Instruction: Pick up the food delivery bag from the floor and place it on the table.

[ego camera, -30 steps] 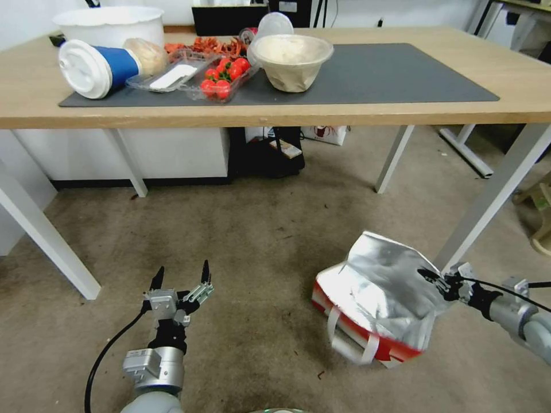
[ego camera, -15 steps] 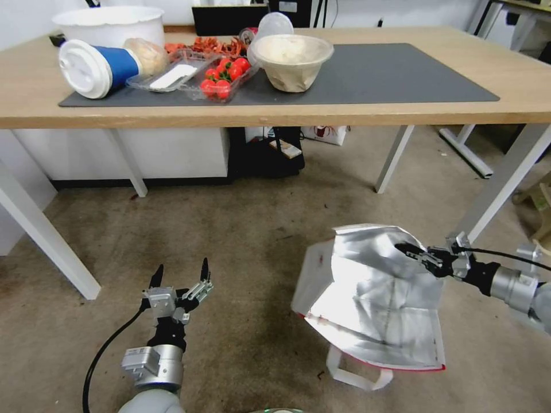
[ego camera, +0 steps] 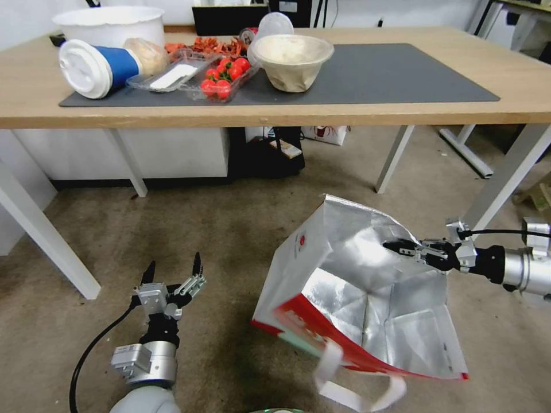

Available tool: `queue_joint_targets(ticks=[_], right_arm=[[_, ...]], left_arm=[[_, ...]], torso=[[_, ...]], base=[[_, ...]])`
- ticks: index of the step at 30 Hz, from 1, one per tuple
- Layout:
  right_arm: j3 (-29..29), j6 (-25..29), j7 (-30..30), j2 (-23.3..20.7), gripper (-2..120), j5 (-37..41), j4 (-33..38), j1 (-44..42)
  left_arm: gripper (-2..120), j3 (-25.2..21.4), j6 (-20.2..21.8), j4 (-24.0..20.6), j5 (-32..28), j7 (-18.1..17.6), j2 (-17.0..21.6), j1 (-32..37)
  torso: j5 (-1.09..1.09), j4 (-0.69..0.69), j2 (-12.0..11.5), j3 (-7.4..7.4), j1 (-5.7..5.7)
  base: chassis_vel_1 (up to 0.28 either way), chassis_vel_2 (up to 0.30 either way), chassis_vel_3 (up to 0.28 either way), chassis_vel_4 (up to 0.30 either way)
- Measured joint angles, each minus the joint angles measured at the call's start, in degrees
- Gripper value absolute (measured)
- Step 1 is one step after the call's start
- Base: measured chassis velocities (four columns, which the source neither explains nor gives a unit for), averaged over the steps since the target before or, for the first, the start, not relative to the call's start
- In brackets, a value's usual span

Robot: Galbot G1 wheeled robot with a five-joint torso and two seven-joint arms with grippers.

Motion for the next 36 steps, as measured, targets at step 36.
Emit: queue_joint_targets(ticks=[36], right_arm=[[0.6, -0.1, -3.6, 2.3, 0, -2.3, 5.8, -2.2]], left_arm=[[100, 0.5, -0.6, -1.4, -0.4, -1.0, -0.2, 0.6]], torso=[[0.00, 0.00, 0.0, 0.00, 0.00]], base=[[0.000, 0.000, 0.000, 0.000]])
